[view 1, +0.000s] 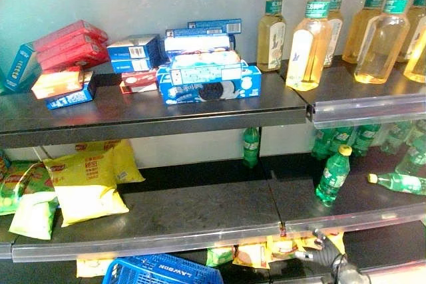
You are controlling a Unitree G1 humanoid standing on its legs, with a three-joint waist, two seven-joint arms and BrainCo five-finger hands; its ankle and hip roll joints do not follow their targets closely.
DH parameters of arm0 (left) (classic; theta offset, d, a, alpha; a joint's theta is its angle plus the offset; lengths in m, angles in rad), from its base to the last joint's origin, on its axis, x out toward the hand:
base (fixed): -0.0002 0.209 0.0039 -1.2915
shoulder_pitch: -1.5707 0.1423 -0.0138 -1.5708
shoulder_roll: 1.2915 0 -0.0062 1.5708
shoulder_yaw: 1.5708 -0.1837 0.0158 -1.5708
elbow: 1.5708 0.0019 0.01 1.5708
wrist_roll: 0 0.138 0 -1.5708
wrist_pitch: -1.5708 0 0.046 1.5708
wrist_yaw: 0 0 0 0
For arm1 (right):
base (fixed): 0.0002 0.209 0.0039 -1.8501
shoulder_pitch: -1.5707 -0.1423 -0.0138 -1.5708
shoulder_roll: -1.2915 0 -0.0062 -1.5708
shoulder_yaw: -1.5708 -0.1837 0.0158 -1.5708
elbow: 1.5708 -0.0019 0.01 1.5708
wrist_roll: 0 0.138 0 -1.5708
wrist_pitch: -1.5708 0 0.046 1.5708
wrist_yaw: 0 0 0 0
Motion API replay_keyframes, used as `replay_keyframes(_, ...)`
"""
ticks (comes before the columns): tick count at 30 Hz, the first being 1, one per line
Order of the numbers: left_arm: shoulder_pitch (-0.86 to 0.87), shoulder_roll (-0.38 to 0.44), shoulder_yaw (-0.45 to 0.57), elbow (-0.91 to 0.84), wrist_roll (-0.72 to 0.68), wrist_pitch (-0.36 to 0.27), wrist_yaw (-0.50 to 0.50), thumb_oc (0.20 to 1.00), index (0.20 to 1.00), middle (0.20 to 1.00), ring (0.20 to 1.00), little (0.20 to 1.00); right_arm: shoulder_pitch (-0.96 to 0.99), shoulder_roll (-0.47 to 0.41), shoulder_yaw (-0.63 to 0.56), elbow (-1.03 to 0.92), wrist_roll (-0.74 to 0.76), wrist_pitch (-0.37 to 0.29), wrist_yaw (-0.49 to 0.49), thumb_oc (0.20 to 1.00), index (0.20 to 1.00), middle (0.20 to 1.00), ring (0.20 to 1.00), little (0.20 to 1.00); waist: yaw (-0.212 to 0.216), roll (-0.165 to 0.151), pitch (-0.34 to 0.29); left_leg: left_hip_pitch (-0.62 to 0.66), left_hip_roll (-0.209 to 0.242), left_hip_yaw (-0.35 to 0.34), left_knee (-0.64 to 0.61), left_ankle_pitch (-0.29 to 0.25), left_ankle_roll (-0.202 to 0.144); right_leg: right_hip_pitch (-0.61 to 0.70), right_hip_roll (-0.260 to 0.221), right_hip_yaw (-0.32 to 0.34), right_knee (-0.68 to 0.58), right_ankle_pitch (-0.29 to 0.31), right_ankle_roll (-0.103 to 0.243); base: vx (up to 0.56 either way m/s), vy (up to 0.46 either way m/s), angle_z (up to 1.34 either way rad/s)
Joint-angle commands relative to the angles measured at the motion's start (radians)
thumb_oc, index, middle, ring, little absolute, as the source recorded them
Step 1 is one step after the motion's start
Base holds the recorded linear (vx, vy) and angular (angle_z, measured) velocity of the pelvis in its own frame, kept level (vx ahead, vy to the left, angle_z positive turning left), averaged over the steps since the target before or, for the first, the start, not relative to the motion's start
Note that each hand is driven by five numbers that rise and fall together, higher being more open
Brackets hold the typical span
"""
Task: Pick up the snacks into the basket
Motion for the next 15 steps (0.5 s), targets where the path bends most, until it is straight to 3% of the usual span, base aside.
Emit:
replay_keyframes(1, -0.051, 0.087, 0.024, -0.048, -0.042, -0.051, 0.044, 0.200, 0.200, 0.200, 0.200, 0.200, -0.117, -0.034, -0.009, -0.061, 0.020, -0.054, -0.045, 1.000, 1.000, 1.000, 1.000, 1.000, -0.004, -0.046, 0.066, -0.083, -0.022, 0.000, 0.026, 0.025, 0.005, -0.011, -0.074, 0.048, 0.168, -0.213, 0.126, -0.24, 0.006, 0.01)
replay_keyframes(8, -0.099, 0.098, -0.001, -0.062, -0.102, -0.058, 0.061, 0.200, 0.200, 0.200, 0.200, 0.200, -0.381, -0.126, 0.095, -0.085, -0.025, -0.045, -0.086, 1.000, 1.000, 1.000, 1.000, 1.000, 0.020, -0.022, 0.140, -0.209, -0.028, -0.015, 0.055, 0.058, 0.002, -0.158, -0.077, 0.055, 0.239, -0.208, 0.127, -0.13, -0.016, -0.02)
replay_keyframes(15, -0.119, 0.092, -0.034, -0.083, -0.143, -0.058, 0.061, 0.200, 0.200, 0.200, 0.200, 0.200, -0.596, -0.144, 0.203, 0.030, -0.033, -0.029, -0.097, 1.000, 1.000, 1.000, 1.000, 1.000, 0.044, 0.007, 0.194, -0.289, -0.041, -0.019, 0.073, 0.077, -0.003, -0.252, -0.079, 0.063, 0.290, -0.208, 0.123, -0.08, -0.017, -0.03)
